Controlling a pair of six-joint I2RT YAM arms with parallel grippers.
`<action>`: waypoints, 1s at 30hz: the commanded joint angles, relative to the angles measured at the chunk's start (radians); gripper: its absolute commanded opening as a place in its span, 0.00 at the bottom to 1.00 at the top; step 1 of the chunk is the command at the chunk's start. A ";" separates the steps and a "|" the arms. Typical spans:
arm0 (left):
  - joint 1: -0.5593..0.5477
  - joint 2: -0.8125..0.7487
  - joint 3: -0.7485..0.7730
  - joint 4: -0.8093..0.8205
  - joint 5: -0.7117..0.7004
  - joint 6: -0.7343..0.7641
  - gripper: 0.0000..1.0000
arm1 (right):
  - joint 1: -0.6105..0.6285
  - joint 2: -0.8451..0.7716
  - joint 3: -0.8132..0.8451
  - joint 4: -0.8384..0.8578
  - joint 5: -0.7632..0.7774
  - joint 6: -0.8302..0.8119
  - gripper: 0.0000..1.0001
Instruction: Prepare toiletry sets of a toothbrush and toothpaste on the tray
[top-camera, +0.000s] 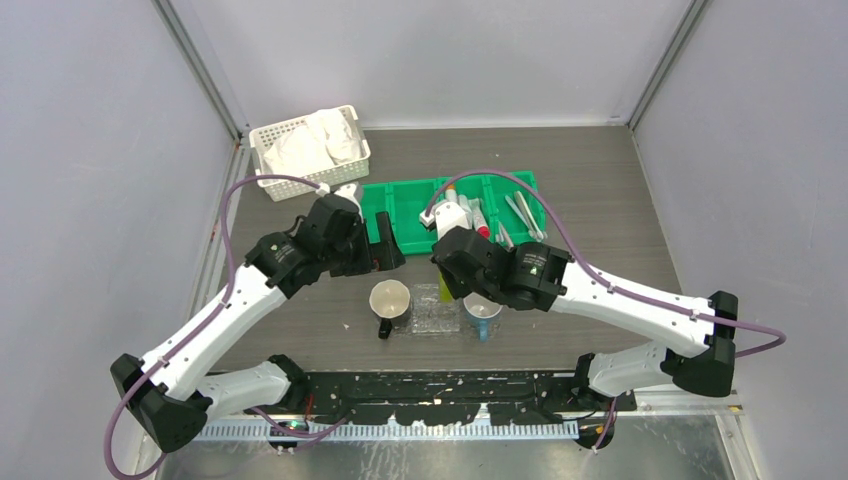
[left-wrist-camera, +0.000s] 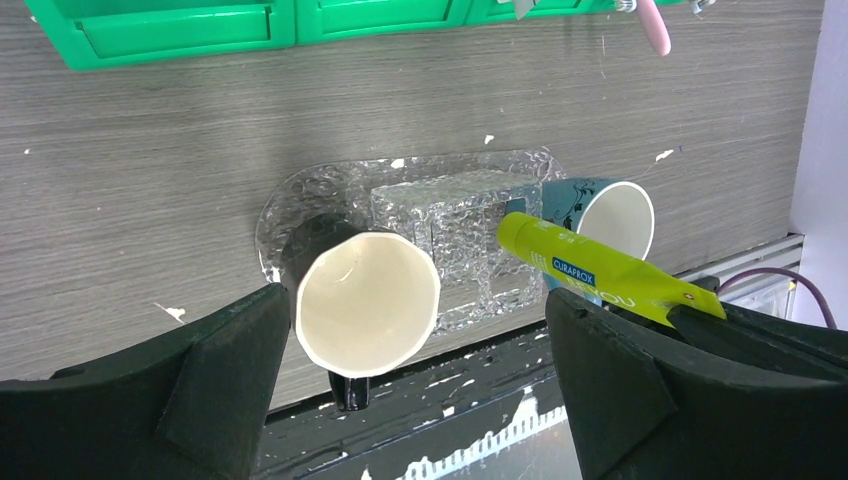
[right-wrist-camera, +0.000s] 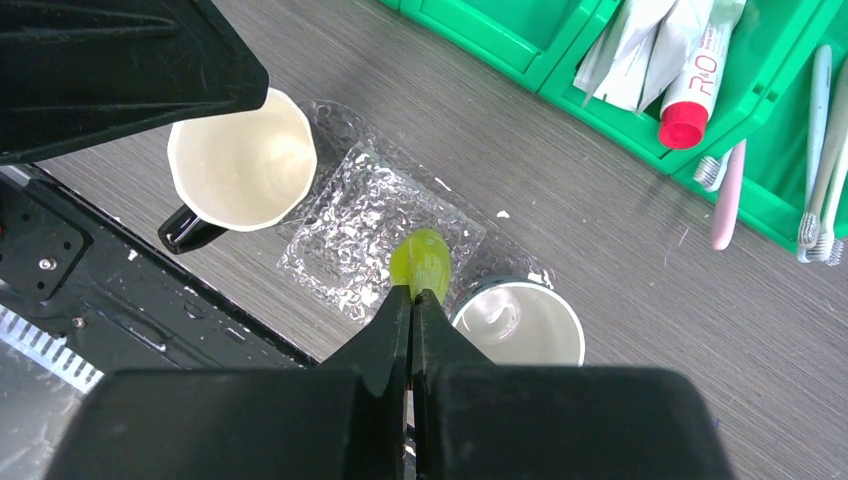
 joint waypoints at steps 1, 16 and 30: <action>0.007 -0.003 -0.006 0.033 0.003 -0.006 1.00 | 0.005 -0.025 -0.012 0.063 -0.001 0.012 0.01; 0.007 0.005 -0.012 0.033 -0.007 -0.005 1.00 | 0.004 -0.005 -0.056 0.127 0.007 -0.001 0.01; 0.016 0.015 -0.030 0.043 -0.003 0.000 1.00 | -0.017 0.028 -0.127 0.190 0.014 -0.003 0.01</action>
